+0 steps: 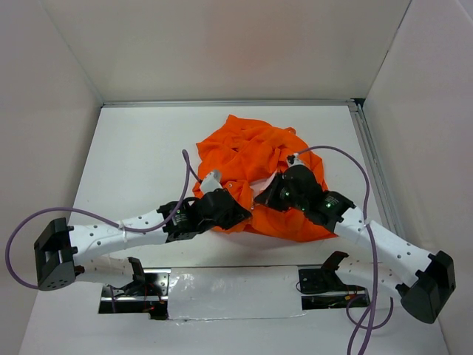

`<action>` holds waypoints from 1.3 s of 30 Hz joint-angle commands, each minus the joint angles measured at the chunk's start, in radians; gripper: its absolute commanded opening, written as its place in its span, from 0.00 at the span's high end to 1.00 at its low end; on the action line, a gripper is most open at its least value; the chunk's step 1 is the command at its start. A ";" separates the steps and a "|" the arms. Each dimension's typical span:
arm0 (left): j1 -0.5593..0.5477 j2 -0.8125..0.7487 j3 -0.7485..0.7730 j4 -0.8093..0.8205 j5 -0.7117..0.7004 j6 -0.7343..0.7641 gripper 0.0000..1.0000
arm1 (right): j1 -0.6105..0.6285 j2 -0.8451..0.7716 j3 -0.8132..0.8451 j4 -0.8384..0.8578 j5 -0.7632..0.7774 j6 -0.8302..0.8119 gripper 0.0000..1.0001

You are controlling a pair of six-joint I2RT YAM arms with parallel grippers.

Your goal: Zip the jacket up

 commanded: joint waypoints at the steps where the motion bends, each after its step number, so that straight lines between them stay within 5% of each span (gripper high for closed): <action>1: -0.002 -0.031 -0.013 0.057 0.031 0.048 1.00 | -0.003 0.029 0.050 0.071 0.052 -0.084 1.00; 9: -0.002 -0.137 -0.122 -0.041 0.183 0.045 1.00 | -0.007 0.160 0.139 0.103 0.277 -0.231 1.00; 22: -0.010 -0.291 -0.239 -0.134 0.398 0.159 1.00 | -0.236 0.469 0.367 0.180 0.338 -0.392 1.00; 32: -0.007 -0.274 -0.197 -0.176 0.175 0.175 1.00 | 0.034 0.122 0.055 0.157 0.145 -0.298 1.00; 33: -0.008 -0.260 -0.186 -0.202 0.159 0.169 1.00 | 0.051 0.074 0.014 0.157 0.090 -0.325 0.98; 36: -0.002 -0.231 -0.177 -0.211 0.134 0.176 1.00 | 0.146 0.002 -0.074 0.184 0.051 -0.364 0.71; 39: 0.000 -0.229 -0.177 -0.211 0.119 0.168 1.00 | 0.225 -0.024 -0.113 0.166 0.056 -0.399 0.59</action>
